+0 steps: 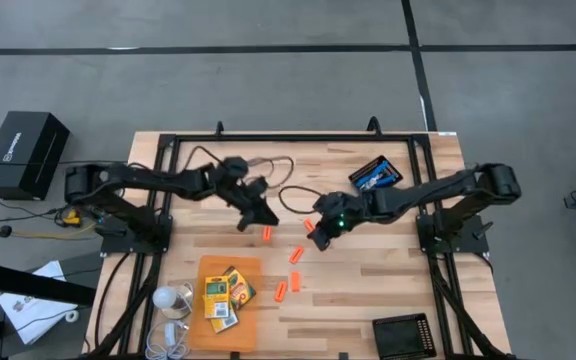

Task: Pick & Place School Supplies
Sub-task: Put the orange eraser into the bottom black bin

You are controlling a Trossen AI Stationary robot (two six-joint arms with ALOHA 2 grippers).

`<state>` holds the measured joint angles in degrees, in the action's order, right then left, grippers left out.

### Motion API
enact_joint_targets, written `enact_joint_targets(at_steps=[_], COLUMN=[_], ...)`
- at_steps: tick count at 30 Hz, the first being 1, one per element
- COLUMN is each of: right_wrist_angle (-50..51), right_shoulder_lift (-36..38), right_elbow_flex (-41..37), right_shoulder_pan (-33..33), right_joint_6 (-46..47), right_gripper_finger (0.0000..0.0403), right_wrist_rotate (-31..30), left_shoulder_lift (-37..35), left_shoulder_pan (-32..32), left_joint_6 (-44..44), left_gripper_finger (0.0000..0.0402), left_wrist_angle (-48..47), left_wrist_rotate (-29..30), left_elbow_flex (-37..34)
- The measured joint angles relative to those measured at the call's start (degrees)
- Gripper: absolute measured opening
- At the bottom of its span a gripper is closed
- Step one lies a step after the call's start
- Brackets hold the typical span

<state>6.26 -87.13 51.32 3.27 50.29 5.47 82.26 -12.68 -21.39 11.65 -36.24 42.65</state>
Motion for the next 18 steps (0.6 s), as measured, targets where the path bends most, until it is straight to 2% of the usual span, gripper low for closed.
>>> enact_joint_targets(at_steps=[4, 10, 18], right_wrist_angle=[-0.02, 5.72, 7.93], right_shoulder_lift=[0.24, 1.36, 0.61], right_elbow_flex=[0.04, 0.03, -1.96], right_shoulder_pan=[1.17, -1.31, -8.05], right_joint_6=[0.72, -6.79, -17.07], right_gripper_finger=[0.0, 0.0, 0.0], right_wrist_rotate=[-5.18, -5.51, 1.2], left_shoulder_lift=[2.02, 2.71, 2.7], left_shoulder_pan=[2.43, 1.57, -4.34], left_joint_6=[-0.11, 0.0, -2.01], left_gripper_finger=[0.004, 0.0016, 0.0004], left_wrist_angle=[0.01, 0.24, -0.28], left_wrist_rotate=[0.5, 7.04, 12.51], left_elbow_flex=[0.0, 0.0, -0.01])
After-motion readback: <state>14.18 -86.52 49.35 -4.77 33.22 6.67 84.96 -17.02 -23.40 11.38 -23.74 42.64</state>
